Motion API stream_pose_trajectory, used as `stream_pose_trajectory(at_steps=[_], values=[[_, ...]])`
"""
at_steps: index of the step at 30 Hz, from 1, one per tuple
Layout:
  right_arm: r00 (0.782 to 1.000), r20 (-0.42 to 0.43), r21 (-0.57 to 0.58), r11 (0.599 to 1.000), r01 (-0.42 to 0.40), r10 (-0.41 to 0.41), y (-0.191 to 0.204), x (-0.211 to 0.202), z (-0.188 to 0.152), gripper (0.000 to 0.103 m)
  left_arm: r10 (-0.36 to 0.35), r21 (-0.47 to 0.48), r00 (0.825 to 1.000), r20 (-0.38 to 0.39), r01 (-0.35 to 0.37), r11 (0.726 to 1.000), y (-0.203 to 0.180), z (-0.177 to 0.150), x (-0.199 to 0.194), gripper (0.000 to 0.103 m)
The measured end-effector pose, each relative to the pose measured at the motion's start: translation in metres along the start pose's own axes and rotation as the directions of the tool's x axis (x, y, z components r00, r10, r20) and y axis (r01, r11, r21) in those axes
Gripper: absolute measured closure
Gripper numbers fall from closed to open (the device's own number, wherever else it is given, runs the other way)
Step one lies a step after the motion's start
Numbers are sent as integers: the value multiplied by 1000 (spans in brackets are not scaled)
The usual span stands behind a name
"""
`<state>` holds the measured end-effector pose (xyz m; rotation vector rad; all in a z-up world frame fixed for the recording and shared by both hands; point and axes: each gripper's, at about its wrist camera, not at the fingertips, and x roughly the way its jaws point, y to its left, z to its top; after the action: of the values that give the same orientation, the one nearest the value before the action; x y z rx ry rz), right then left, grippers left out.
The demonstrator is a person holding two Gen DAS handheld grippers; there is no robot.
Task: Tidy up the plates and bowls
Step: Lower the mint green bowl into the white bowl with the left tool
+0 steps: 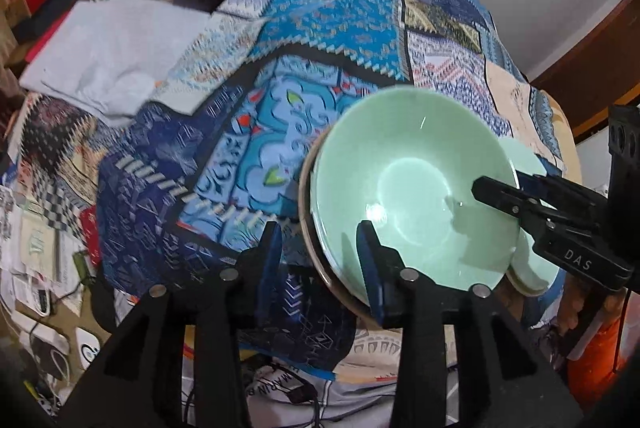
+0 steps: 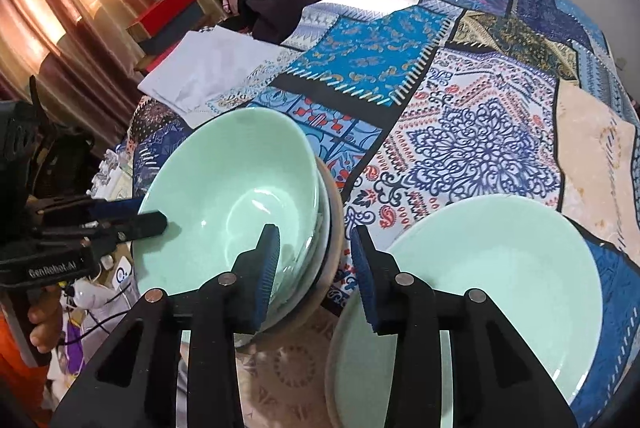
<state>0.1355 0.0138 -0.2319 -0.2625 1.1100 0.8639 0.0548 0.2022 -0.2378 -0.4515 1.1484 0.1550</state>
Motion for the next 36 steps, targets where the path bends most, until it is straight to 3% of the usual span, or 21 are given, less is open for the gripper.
stream_pose_trajectory(at_steps=[7,10,18,29,36], values=[[999,-44,4,1000,-13,14,3,15,-1,69,-44,-14,999,-26,44,999,-2,-7,15,65],[995,-81,33,998,-54,56,1,22,-3,66,-67,-30,997,-41,66,997,0,-7,21,65],[995,-77,48,997,-58,62,4,24,-5,66,-92,-55,993,-69,89,995,-3,-6,36,65],[998,-51,73,997,-39,42,3,21,-5,69,-19,-31,999,-36,18,999,-15,-9,29,65],[998,-42,103,994,-43,47,2,15,-4,70,-18,-62,999,-30,16,998,-14,-7,22,65]])
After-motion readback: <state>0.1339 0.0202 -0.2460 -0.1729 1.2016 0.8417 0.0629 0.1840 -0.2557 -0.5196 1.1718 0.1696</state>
